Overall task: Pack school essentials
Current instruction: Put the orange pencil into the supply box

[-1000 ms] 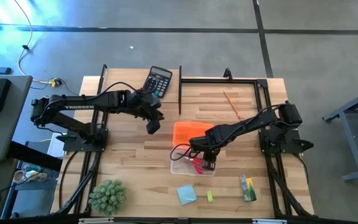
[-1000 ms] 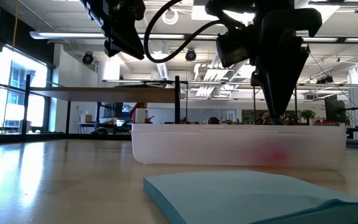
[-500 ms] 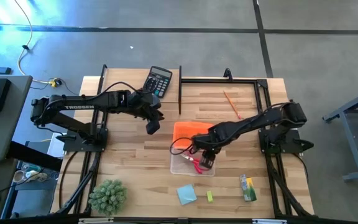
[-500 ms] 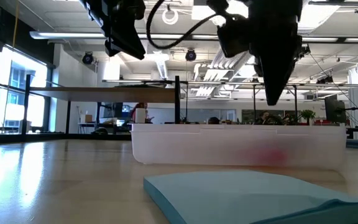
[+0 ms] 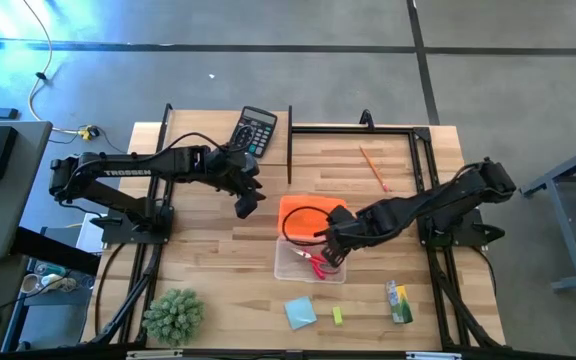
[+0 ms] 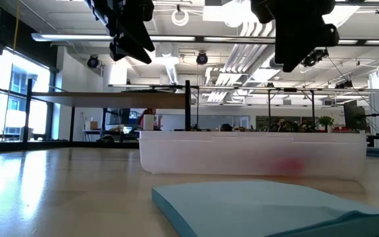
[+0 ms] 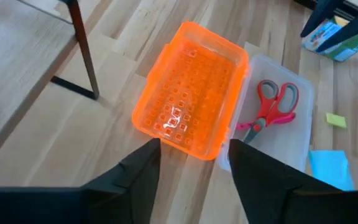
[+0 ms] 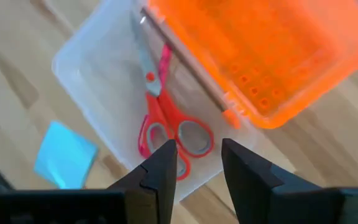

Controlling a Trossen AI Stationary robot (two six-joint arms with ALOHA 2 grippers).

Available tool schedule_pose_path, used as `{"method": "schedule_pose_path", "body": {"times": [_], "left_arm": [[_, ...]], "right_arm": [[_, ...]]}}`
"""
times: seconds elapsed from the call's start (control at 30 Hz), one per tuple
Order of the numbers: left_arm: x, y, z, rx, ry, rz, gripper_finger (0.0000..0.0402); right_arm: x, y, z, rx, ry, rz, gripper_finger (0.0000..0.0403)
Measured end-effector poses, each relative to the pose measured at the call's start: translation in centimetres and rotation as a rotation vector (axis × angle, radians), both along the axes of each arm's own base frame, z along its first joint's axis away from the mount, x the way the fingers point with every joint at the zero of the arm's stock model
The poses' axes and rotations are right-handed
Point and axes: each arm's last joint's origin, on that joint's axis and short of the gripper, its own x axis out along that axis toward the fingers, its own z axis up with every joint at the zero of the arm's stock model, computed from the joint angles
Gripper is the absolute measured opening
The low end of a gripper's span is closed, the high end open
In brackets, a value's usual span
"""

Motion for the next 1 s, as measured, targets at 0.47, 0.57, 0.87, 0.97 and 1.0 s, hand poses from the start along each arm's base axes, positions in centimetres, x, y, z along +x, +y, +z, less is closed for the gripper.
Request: {"method": "schedule_pose_path", "body": {"times": [0.47,0.57,0.87,0.97,1.0], "left_arm": [[0.7,-3.1,0.1,-0.118,-0.025,-0.157,0.0189],[1.1,-4.8,0.1,-0.115,-0.034,-0.223,0.0189],[1.4,-7.5,0.1,-0.042,-0.032,-0.262,0.0188],[1.4,-7.6,0.0,-0.038,-0.03,-0.264,0.0188],[1.4,-7.6,0.0,-0.038,-0.03,-0.263,0.0188]], "right_arm": [[-1.4,1.8,0.9,0.089,-0.055,-0.252,0.0119],[-1.6,2.4,0.9,0.103,-0.062,-0.284,0.0119],[-2.3,5.2,-0.3,0.198,-0.012,-0.379,0.0146],[-2.7,6.3,-0.7,0.258,0.035,-0.43,0.0165],[-2.9,6.7,-0.8,0.273,0.049,-0.444,0.017]]}}
